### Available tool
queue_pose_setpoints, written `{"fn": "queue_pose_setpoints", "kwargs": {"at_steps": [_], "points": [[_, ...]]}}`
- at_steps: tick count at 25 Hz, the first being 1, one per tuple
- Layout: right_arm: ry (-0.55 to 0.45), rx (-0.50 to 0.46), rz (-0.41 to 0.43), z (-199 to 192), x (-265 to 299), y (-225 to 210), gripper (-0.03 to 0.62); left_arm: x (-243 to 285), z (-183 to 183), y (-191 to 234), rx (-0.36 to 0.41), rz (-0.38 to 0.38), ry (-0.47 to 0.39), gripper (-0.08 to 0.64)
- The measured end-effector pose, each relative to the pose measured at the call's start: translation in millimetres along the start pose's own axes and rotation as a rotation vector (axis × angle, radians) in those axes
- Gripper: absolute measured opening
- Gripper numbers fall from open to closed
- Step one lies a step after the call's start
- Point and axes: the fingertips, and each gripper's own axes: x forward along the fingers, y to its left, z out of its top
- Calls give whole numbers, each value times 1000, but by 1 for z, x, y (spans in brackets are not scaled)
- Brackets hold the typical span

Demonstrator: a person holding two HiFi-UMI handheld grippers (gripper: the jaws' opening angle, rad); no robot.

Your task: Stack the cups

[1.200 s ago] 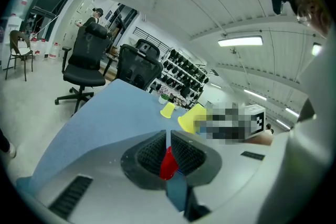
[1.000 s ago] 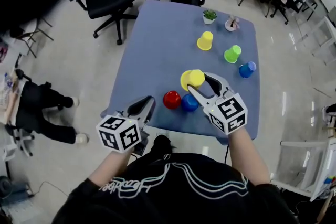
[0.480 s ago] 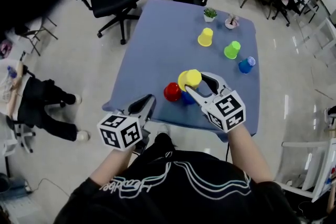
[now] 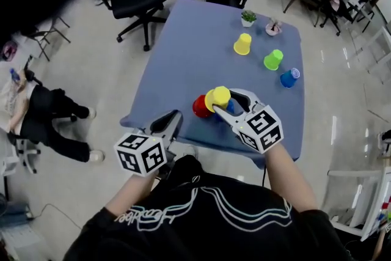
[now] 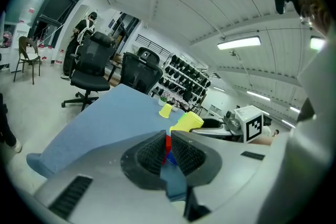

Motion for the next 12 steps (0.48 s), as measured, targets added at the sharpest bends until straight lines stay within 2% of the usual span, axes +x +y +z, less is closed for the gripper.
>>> {"fn": "queue_pose_setpoints", "kwargs": {"at_steps": [4, 12], "points": [[26, -2, 25, -5, 3, 3, 249, 1, 0, 3, -5, 9, -6, 48], [33, 14, 23, -14, 10, 0, 250, 9, -6, 3, -2, 12, -14, 48]]}}
